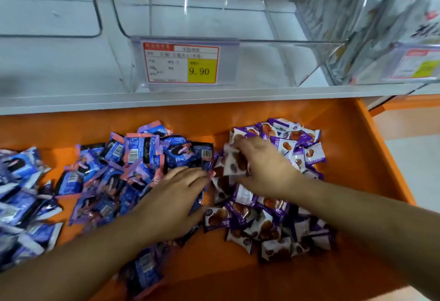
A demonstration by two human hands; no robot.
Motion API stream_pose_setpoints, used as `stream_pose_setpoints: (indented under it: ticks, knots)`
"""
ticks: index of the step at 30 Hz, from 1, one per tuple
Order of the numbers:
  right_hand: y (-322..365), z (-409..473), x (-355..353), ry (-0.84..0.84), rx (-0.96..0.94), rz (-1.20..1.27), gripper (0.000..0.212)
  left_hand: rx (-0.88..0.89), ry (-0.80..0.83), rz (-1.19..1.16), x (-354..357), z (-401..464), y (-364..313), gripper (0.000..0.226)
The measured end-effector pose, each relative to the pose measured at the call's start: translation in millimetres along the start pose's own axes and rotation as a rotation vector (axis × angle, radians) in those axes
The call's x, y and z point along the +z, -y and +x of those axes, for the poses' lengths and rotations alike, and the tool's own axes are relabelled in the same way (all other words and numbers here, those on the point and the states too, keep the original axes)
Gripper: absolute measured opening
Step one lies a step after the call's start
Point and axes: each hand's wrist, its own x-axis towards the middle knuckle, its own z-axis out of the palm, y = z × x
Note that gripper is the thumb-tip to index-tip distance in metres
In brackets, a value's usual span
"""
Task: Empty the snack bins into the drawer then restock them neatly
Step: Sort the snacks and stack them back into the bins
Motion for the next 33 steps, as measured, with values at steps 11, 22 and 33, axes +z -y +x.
stream_pose_setpoints:
  ticks: [11, 22, 33]
  knots:
    - [-61, -40, -18, -0.153, 0.059, -0.178, 0.078, 0.064, 0.219, 0.181, 36, 44, -31, 0.071]
    - [-10, -28, 35, 0.102, -0.32, -0.185, 0.047, 0.149, 0.178, 0.22, 22, 32, -2, 0.069]
    - [33, -21, 82, 0.286, -0.306, -0.293, 0.059, 0.154, 0.324, 0.262, 10, 5, 20, 0.081]
